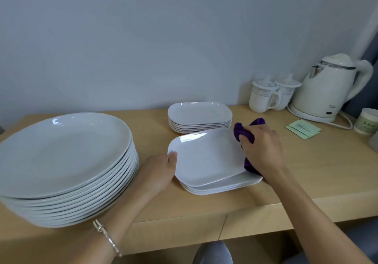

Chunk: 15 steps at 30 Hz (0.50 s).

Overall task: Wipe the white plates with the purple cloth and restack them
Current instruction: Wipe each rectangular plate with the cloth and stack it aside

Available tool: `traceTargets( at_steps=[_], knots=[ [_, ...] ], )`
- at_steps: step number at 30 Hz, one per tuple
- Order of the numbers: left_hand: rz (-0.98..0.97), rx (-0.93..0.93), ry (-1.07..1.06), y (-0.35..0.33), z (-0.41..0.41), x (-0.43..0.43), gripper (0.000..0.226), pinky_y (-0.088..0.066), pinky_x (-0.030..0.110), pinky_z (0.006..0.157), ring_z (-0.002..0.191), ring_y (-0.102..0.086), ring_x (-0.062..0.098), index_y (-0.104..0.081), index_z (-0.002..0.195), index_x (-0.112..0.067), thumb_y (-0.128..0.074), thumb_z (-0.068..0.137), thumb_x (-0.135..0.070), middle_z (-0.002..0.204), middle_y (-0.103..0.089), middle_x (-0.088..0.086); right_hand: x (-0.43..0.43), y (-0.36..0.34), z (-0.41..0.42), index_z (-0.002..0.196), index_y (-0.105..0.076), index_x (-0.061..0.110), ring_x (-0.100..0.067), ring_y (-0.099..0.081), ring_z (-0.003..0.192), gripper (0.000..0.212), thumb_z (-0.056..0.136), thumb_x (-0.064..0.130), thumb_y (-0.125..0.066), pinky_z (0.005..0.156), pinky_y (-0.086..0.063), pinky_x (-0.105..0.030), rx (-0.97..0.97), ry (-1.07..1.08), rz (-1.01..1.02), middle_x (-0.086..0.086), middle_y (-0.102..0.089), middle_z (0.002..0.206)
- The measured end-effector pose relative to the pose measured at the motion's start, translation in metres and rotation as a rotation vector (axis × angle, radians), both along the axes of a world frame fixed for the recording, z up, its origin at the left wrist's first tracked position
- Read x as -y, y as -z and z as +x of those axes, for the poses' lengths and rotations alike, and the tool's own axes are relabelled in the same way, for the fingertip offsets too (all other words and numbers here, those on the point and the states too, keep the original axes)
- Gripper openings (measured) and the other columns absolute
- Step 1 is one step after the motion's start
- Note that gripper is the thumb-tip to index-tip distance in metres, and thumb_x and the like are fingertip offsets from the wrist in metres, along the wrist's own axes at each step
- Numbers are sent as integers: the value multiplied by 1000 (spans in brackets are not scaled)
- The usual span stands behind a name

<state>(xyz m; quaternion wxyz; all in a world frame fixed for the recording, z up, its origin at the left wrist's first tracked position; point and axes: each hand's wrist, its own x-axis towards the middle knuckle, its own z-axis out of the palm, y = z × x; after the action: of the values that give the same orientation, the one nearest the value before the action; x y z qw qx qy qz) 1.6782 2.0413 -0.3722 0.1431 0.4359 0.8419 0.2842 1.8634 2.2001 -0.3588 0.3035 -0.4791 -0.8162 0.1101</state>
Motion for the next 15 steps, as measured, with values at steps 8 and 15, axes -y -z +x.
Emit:
traceTargets(
  at_steps=[8, 15],
  knots=[
    [188, -27, -180, -14, 1, -11, 56, -39, 36, 74, 93, -61, 38, -60, 82, -1, -22, 108, -34, 88, -68, 21, 24, 3, -16, 103, -68, 17, -23, -56, 95, 20, 88, 26, -57, 78, -39, -25, -74, -146, -115, -1, -63, 100],
    [502, 198, -305, -24, -5, -42, 27, -48, 35, 64, 86, -57, 32, -52, 108, -11, -35, 106, -32, 86, -55, -1, 22, 9, -15, 119, -60, 23, -25, -47, 108, 32, 89, 34, -54, 91, -38, -30, -24, -134, -170, 1, -56, 119]
  ],
)
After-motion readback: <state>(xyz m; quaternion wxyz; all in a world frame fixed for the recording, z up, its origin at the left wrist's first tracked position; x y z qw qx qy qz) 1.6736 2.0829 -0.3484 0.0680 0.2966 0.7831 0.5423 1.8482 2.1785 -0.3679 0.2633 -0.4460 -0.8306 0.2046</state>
